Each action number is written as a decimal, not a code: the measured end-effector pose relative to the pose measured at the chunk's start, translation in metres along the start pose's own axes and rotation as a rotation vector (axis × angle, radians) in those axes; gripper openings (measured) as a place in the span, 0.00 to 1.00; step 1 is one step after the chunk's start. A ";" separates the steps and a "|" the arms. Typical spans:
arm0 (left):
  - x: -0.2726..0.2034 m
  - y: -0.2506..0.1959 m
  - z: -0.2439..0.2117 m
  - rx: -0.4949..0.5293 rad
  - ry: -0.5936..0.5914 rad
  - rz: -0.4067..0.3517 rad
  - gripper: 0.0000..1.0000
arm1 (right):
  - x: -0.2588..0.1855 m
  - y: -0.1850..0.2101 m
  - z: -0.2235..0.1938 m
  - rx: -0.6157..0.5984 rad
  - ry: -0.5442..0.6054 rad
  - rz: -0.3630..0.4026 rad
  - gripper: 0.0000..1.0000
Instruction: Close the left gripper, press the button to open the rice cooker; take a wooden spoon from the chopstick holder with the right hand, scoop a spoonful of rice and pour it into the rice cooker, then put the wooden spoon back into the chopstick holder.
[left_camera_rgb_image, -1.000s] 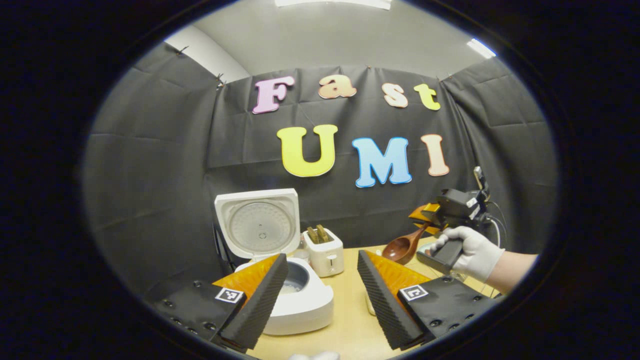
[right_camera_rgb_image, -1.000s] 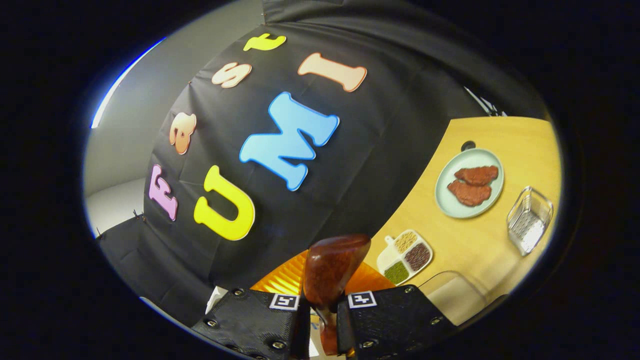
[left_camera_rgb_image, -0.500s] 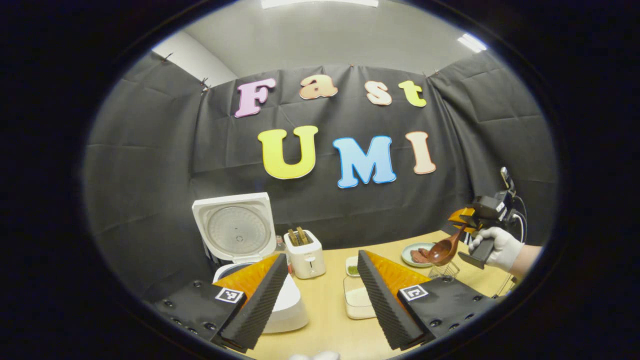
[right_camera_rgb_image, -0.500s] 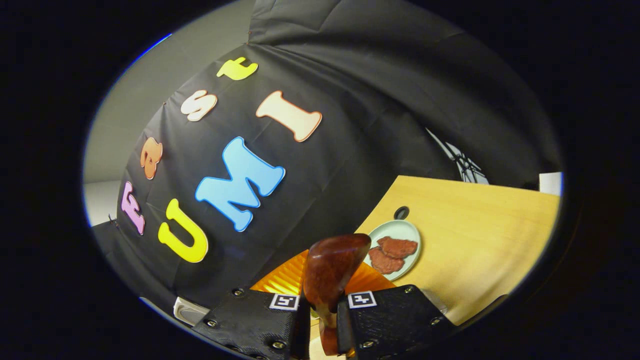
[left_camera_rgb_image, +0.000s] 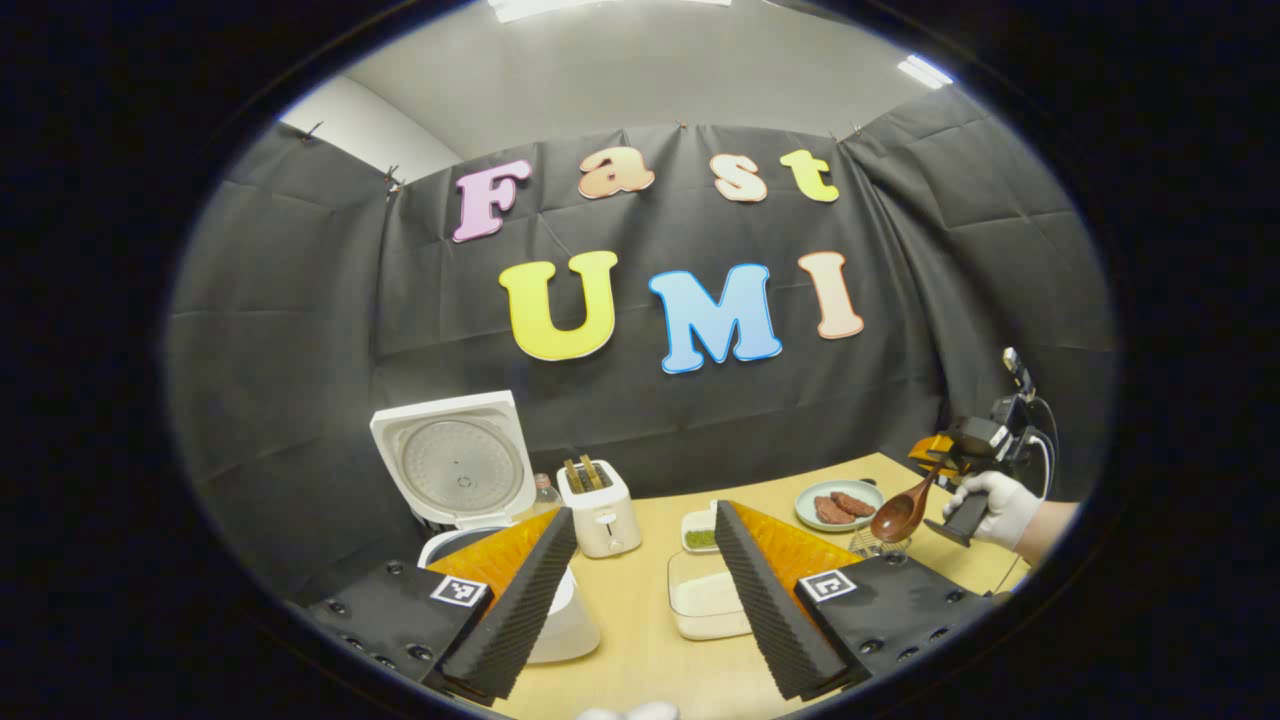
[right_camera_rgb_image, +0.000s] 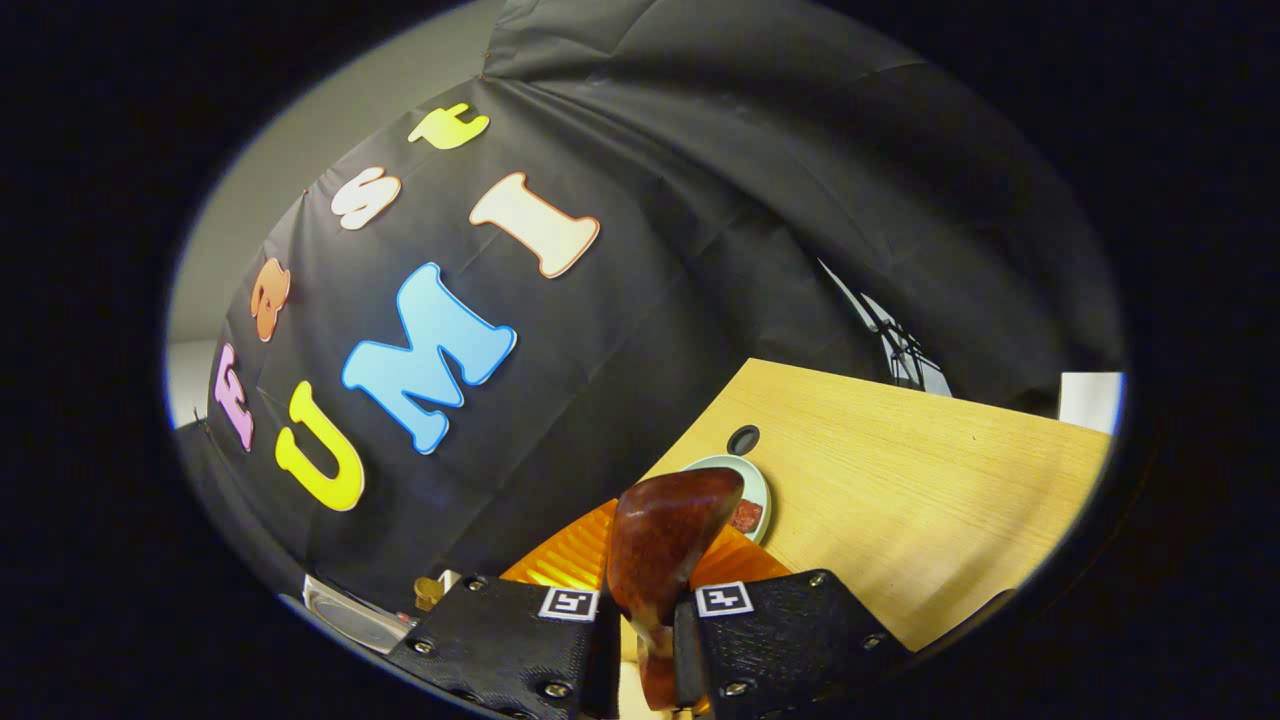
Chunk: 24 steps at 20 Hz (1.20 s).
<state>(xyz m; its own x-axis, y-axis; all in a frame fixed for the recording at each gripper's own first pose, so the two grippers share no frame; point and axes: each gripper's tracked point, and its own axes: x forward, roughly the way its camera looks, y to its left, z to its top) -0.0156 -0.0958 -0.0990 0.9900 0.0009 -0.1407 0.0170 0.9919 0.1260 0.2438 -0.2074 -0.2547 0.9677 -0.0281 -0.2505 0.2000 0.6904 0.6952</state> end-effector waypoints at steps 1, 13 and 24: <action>0.000 -0.002 -0.002 0.006 0.005 0.001 0.97 | 0.003 -0.004 -0.005 -0.010 0.006 -0.009 0.21; 0.007 0.001 -0.020 0.040 0.055 0.010 0.97 | 0.027 -0.031 -0.054 -0.189 0.061 -0.102 0.21; 0.019 0.029 0.003 0.030 -0.001 0.021 0.99 | -0.033 -0.009 0.026 -0.472 -0.055 -0.197 0.86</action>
<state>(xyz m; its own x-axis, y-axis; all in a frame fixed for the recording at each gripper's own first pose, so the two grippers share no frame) 0.0043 -0.0672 -0.0952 0.9903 0.0213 -0.1370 0.0007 0.9874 0.1584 0.2142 -0.2313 -0.2346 0.9278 -0.2201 -0.3011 0.3009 0.9189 0.2553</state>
